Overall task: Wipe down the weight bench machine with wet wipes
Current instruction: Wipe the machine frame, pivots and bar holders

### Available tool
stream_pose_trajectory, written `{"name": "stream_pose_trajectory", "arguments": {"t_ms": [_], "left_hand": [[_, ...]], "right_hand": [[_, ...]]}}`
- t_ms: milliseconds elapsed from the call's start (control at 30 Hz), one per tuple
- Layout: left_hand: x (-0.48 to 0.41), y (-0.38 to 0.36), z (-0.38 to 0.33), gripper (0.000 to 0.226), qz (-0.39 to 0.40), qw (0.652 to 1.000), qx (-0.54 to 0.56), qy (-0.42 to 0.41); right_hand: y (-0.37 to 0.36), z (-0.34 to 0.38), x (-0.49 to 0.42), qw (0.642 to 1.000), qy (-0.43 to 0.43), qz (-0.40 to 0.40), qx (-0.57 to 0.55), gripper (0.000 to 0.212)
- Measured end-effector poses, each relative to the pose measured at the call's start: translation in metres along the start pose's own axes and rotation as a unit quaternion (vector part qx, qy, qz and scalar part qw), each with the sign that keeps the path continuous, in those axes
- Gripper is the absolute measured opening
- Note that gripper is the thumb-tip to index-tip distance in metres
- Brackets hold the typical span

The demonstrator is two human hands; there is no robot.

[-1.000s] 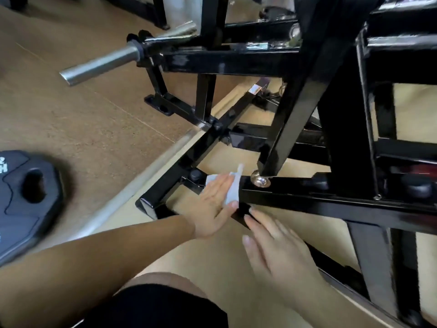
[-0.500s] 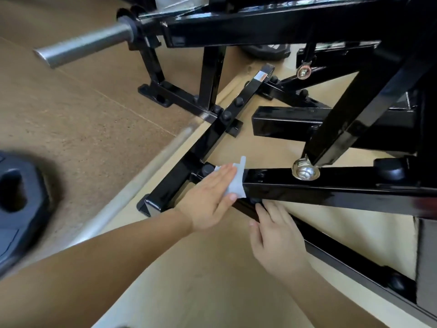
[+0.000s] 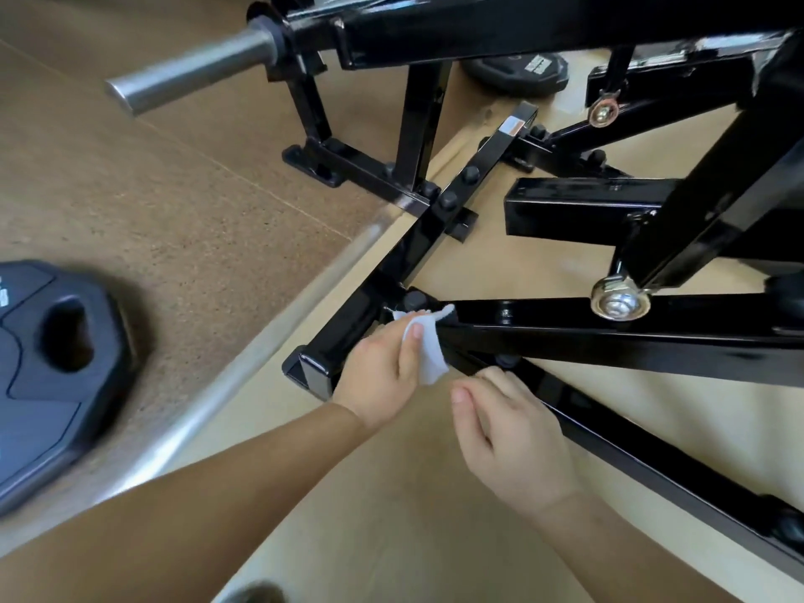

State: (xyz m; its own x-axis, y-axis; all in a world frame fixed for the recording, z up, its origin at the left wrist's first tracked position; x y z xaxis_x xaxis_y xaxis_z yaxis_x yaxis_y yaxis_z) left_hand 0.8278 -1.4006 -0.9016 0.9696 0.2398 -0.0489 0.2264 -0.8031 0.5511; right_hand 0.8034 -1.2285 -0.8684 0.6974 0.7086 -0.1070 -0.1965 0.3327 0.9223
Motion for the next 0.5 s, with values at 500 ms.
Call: {"name": "stream_pose_trajectory", "arguments": {"t_ms": [500], "left_hand": [[-0.066, 0.011, 0.033, 0.055, 0.139, 0.964, -0.225, 0.007]], "right_hand": [[-0.008, 0.011, -0.070, 0.948, -0.044, -0.002, 0.315, 0.062]]}}
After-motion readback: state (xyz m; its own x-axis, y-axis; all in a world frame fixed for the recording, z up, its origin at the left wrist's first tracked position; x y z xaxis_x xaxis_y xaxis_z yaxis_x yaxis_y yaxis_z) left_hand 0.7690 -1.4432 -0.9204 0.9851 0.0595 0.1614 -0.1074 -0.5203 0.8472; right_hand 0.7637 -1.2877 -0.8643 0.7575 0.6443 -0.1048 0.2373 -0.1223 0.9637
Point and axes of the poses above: each hand's wrist, its own x-axis away from the middle knuckle, its own y-axis out of the back of the hand, z = x × y, the point moved 6 cm from there along -x, towards the middle knuckle, and after that the axes turned 10 degrees about z, right-handed, at the moved point
